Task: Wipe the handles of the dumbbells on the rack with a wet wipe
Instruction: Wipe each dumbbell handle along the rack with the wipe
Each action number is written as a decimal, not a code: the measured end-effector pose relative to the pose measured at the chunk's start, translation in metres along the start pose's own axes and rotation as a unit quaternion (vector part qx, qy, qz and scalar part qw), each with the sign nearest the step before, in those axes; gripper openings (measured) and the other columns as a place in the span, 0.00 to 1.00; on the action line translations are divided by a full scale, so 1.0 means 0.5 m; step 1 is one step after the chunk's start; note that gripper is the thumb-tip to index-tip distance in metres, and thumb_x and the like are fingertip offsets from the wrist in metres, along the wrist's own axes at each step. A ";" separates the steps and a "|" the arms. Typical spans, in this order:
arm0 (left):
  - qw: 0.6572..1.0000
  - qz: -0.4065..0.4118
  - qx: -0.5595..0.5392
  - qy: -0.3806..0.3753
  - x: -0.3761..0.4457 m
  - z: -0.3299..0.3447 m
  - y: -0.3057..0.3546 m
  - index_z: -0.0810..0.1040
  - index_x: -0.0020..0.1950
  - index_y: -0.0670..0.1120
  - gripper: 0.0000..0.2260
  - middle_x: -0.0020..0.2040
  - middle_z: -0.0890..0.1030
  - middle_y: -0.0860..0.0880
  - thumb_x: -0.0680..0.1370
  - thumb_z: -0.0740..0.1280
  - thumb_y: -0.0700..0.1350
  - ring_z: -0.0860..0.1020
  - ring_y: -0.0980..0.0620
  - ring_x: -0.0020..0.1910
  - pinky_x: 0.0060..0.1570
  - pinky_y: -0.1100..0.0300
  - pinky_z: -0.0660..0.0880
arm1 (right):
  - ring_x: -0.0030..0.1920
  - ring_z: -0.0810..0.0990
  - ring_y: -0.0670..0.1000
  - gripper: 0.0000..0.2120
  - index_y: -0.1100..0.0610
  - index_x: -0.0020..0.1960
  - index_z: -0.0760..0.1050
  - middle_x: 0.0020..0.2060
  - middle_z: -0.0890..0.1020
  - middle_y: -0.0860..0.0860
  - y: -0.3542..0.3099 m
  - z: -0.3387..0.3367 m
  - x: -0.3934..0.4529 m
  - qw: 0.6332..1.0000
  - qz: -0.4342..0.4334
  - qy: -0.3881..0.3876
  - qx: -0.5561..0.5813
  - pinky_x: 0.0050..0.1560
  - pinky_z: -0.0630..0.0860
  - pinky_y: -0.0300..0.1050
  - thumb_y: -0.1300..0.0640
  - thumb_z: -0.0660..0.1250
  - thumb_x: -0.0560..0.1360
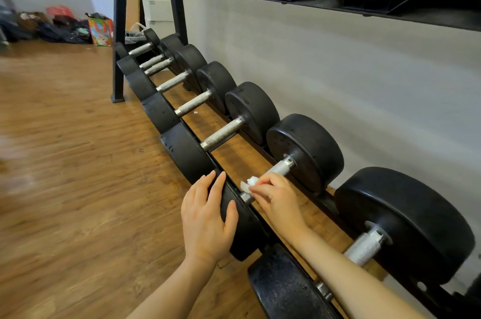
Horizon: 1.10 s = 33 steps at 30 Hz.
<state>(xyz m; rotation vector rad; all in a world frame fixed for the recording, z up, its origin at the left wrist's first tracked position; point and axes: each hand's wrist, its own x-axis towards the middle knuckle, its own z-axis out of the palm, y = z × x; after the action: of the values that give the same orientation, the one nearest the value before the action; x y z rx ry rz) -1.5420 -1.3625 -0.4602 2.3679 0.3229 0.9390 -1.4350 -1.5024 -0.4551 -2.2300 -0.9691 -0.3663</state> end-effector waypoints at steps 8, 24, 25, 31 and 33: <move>1.000 -0.003 0.005 -0.006 -0.001 0.000 -0.001 0.72 0.73 0.47 0.25 0.70 0.73 0.47 0.77 0.58 0.55 0.69 0.45 0.70 0.67 0.41 0.68 | 0.51 0.73 0.44 0.12 0.57 0.55 0.82 0.48 0.77 0.47 -0.008 -0.002 -0.008 1.000 -0.018 -0.007 -0.011 0.52 0.75 0.36 0.54 0.64 0.76; 1.000 0.001 0.003 -0.007 0.001 -0.001 -0.002 0.72 0.73 0.46 0.26 0.70 0.73 0.46 0.77 0.58 0.54 0.70 0.45 0.70 0.68 0.43 0.67 | 0.50 0.74 0.44 0.09 0.57 0.54 0.81 0.48 0.75 0.46 -0.017 0.003 -0.011 0.999 -0.013 -0.031 0.036 0.53 0.75 0.39 0.56 0.67 0.77; 1.000 0.003 0.003 -0.005 0.001 -0.002 -0.002 0.72 0.73 0.46 0.26 0.70 0.73 0.46 0.77 0.58 0.54 0.70 0.44 0.70 0.68 0.43 0.67 | 0.50 0.74 0.43 0.08 0.57 0.54 0.81 0.48 0.75 0.46 -0.015 0.002 -0.010 0.999 -0.005 -0.020 0.042 0.54 0.75 0.39 0.58 0.68 0.76; 1.000 0.005 0.005 -0.003 0.001 0.000 -0.002 0.72 0.72 0.45 0.25 0.69 0.73 0.45 0.77 0.57 0.54 0.70 0.43 0.69 0.67 0.41 0.68 | 0.51 0.74 0.43 0.08 0.58 0.54 0.81 0.49 0.76 0.46 -0.022 0.001 -0.013 0.998 0.011 -0.032 0.061 0.55 0.75 0.38 0.60 0.69 0.76; 1.000 0.003 0.005 -0.006 0.001 -0.001 -0.002 0.72 0.72 0.45 0.26 0.70 0.73 0.45 0.77 0.57 0.54 0.70 0.43 0.69 0.67 0.41 0.68 | 0.52 0.75 0.42 0.09 0.58 0.55 0.81 0.49 0.76 0.46 -0.021 0.000 -0.012 0.998 0.026 -0.017 0.056 0.56 0.76 0.39 0.60 0.69 0.76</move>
<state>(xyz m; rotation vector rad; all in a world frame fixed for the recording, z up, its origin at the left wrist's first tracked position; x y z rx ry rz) -1.5419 -1.3614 -0.4603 2.3842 0.3169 0.9265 -1.4467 -1.5003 -0.4529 -2.1616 -0.9246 -0.2466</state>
